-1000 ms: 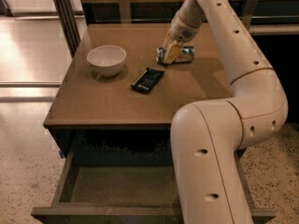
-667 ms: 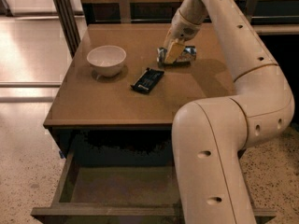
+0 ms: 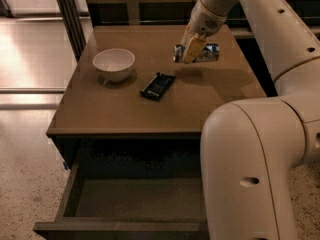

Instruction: Place redbull can into top drawer

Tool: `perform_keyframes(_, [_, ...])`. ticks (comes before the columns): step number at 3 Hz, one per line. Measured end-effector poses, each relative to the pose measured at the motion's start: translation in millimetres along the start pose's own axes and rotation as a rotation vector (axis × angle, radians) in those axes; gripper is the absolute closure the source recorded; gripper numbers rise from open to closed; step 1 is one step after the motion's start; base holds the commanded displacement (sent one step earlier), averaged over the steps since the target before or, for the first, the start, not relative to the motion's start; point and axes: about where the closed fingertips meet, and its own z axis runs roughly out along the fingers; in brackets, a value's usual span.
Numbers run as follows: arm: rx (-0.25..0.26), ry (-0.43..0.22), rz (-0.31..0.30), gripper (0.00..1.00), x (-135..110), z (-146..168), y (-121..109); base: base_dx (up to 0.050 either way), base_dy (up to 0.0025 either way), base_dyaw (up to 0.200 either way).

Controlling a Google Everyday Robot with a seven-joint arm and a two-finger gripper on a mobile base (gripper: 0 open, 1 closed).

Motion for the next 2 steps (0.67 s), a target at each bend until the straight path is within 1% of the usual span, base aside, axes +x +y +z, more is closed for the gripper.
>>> perform_keyframes(1, [0.116, -0.065, -0.004, 1.00, -8.7, -48.3, 14.0, 0.000, 0.00000, 0.000])
perform_keyframes(2, [0.300, -0.135, 0.026, 1.00, -12.0, -120.5, 43.5, 0.000, 0.00000, 0.000])
